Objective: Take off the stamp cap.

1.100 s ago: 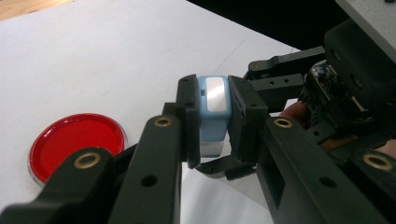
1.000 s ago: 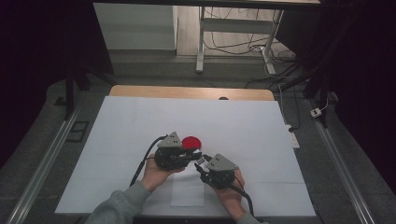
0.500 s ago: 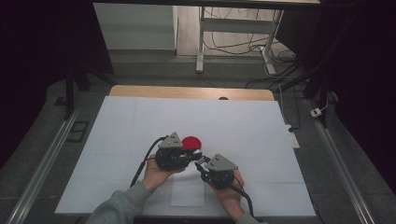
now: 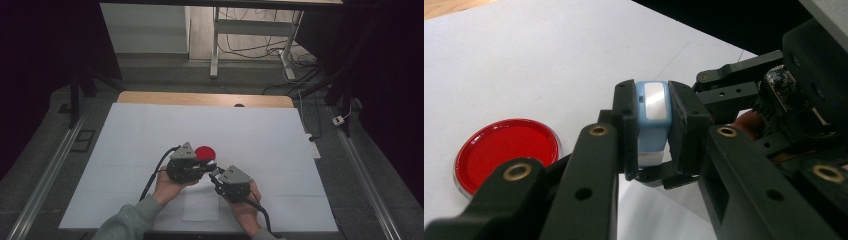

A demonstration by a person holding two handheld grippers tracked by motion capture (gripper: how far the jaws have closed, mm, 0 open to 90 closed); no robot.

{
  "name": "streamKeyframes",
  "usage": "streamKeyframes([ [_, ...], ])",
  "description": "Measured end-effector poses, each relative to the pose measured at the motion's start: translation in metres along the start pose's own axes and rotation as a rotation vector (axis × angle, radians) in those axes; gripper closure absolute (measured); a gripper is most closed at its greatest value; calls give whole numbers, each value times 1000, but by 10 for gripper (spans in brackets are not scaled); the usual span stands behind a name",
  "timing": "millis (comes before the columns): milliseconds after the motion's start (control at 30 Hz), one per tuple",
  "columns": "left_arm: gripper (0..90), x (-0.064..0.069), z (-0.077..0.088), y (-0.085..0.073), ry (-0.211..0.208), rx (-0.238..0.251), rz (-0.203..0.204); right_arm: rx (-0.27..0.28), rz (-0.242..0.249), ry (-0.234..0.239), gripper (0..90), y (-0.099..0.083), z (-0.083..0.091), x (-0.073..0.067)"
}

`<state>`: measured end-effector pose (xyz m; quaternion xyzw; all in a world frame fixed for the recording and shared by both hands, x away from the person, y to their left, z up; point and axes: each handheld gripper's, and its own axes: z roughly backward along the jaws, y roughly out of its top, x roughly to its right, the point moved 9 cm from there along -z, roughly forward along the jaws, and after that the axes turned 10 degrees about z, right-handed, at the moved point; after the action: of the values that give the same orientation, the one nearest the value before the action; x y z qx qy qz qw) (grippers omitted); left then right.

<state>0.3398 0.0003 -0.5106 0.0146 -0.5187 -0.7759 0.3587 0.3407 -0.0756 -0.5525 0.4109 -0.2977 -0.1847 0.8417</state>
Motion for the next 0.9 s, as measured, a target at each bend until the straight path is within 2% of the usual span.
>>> streamKeyframes([
  [367, 757, 0, -1, -1, 0, 7, 3, -18, 38, -19, 653, -1, 1, 0],
  [700, 758, 0, 0, 0, -5, 17, 6, 1, 36, -46, 655, -1, 2, 0],
  [900, 758, 0, -1, -1, -7, 13, 9, -12, 54, -39, 655, -2, 2, 0],
])
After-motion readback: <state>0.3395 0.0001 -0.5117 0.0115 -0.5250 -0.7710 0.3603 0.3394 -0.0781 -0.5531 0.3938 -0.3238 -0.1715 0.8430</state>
